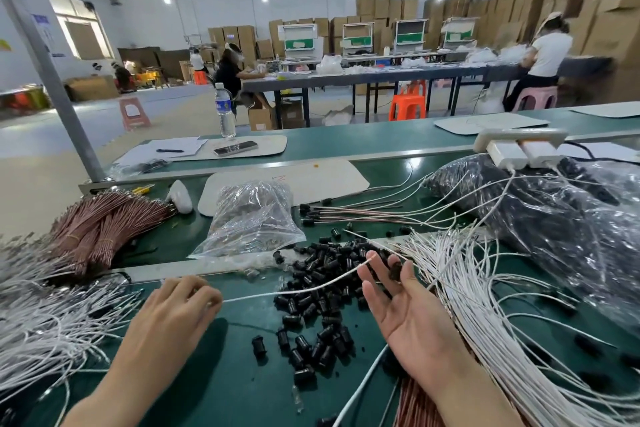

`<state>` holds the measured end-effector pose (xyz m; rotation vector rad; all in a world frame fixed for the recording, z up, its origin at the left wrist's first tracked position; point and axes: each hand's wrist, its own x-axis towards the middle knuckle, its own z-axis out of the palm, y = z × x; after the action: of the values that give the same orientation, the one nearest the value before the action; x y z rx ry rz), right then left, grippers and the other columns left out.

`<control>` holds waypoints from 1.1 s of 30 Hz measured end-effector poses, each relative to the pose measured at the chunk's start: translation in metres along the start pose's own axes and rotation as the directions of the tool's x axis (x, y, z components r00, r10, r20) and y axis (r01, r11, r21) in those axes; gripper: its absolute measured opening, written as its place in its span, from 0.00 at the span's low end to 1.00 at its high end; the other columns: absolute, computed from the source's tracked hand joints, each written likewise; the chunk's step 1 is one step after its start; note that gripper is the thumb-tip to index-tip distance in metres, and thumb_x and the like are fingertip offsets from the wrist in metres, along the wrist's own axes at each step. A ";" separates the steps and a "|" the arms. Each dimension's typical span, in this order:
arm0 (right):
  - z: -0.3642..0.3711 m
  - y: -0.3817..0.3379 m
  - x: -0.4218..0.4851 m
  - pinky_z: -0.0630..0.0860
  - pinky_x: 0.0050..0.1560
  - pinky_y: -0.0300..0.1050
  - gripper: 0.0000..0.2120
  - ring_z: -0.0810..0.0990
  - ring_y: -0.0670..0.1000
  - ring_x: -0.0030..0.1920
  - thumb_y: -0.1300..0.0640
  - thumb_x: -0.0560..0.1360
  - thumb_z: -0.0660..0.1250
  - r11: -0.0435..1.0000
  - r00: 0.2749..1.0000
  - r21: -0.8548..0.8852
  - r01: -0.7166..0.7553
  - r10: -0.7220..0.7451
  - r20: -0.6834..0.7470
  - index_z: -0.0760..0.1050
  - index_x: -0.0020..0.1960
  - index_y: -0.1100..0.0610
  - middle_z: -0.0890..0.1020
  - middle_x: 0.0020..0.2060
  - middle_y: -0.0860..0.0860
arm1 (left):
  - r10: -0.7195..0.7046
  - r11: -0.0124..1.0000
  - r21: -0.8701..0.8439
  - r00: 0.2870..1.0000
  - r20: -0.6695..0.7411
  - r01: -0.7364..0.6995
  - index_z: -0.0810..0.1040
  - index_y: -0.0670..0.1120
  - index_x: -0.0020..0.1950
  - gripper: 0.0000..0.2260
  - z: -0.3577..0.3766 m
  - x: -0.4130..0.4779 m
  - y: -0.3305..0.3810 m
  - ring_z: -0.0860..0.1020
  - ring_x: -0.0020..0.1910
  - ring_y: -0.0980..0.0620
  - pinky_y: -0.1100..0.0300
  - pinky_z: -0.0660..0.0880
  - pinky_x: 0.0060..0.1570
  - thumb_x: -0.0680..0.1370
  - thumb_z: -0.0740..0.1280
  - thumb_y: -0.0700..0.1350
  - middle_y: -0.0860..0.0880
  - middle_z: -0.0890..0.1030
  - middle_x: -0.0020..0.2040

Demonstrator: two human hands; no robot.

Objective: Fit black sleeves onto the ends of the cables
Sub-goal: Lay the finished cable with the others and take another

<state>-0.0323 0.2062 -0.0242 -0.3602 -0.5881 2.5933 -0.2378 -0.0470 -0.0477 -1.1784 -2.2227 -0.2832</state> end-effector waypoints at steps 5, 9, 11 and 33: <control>-0.001 0.006 0.001 0.85 0.43 0.48 0.15 0.85 0.62 0.57 0.51 0.77 0.63 0.997 1.000 -0.079 -0.016 0.015 -0.011 0.75 0.59 0.60 0.84 0.59 0.62 | -0.222 0.975 -0.037 0.975 -0.013 0.221 0.83 0.44 0.58 0.19 -0.002 -0.001 0.045 0.73 0.57 0.45 0.42 0.78 0.52 0.68 0.79 0.37 0.45 0.81 0.54; 0.001 0.010 0.001 0.85 0.44 0.48 0.15 0.85 0.63 0.55 0.52 0.76 0.64 0.995 1.000 -0.099 -0.003 0.000 -0.023 0.75 0.57 0.61 0.84 0.56 0.64 | -0.088 0.943 -0.326 0.995 -0.052 0.067 0.78 0.50 0.65 0.15 -0.007 0.017 0.114 0.70 0.62 0.58 0.60 0.70 0.64 0.80 0.64 0.51 0.56 0.79 0.59; 0.002 0.012 0.000 0.84 0.43 0.47 0.15 0.86 0.62 0.53 0.52 0.76 0.64 0.993 1.000 -0.120 0.004 -0.005 -0.011 0.76 0.55 0.62 0.85 0.54 0.64 | -0.076 0.913 -0.404 0.997 -0.028 0.058 0.79 0.52 0.64 0.17 -0.005 0.022 0.137 0.72 0.60 0.60 0.63 0.68 0.62 0.80 0.59 0.56 0.59 0.79 0.57; 0.004 0.023 0.000 0.83 0.43 0.41 0.14 0.87 0.55 0.47 0.56 0.77 0.63 0.879 0.985 -0.445 0.169 -0.144 0.090 0.73 0.60 0.61 0.86 0.53 0.62 | -0.205 0.706 -0.705 0.972 -0.118 0.063 0.77 0.57 0.55 0.05 0.000 0.012 0.142 0.79 0.45 0.53 0.54 0.78 0.43 0.81 0.64 0.54 0.61 0.74 0.48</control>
<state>-0.0425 0.1866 -0.0314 -0.3700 -1.1968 2.2957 -0.1286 0.0440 -0.0535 -1.2713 -2.0730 -1.3471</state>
